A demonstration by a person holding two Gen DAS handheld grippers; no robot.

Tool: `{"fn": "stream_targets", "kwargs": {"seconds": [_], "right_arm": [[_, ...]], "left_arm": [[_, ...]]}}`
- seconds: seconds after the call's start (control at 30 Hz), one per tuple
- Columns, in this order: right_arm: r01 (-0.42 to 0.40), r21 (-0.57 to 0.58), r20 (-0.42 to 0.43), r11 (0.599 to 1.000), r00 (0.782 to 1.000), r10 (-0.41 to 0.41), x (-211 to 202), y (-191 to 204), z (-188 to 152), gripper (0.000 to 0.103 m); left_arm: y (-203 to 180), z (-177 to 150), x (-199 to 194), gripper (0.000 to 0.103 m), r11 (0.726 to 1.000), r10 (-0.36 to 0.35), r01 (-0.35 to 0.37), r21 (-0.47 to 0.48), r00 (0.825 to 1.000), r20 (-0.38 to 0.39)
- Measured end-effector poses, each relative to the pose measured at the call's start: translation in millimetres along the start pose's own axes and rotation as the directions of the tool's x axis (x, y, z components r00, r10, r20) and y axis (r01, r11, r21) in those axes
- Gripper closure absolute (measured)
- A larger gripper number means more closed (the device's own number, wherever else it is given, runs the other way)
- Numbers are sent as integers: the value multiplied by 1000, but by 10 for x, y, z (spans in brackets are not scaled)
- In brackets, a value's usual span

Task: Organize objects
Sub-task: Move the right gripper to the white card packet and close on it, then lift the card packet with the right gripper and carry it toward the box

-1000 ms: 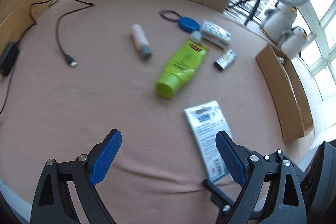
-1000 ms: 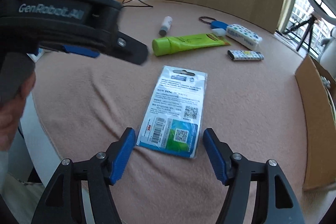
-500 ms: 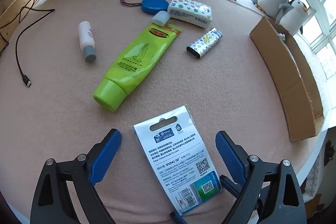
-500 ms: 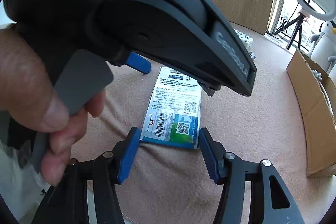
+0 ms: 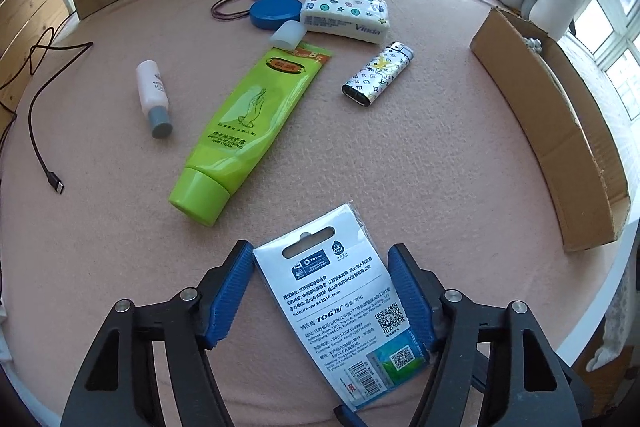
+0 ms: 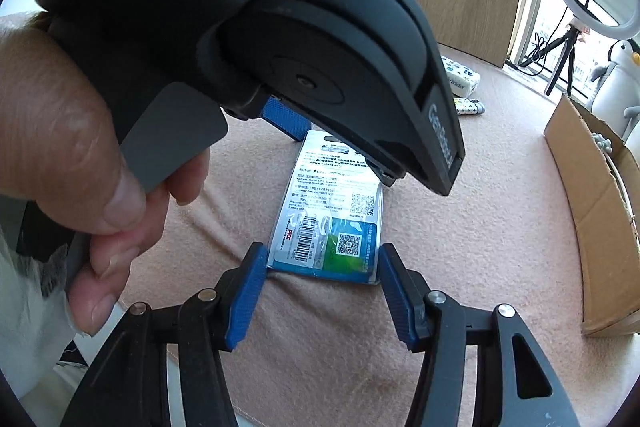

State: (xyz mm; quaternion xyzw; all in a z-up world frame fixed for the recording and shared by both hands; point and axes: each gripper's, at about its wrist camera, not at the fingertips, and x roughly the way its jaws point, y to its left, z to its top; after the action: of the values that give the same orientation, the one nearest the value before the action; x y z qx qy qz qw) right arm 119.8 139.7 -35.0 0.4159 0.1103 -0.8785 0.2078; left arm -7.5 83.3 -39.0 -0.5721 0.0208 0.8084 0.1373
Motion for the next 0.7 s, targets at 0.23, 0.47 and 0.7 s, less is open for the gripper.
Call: {"fn": "stream_targets", "kwargs": {"seconds": [0.23,0.47,0.7], "right_arm": [[1,-3,21,1000,1000,-1,-79,-17,45,51],[13,-14,73,1000,997,-12,-309,78,128,51],[26,-39,133,999,991,-21,-497,148,275,51]], "left_arm": [[32,6,-177,31,1000,-9,9,-6,1000,28],[16,146,-500,31,1000,-8,8,1,996,92],[63,296,-807,31,1000,-1,1,-5,987,161]]}}
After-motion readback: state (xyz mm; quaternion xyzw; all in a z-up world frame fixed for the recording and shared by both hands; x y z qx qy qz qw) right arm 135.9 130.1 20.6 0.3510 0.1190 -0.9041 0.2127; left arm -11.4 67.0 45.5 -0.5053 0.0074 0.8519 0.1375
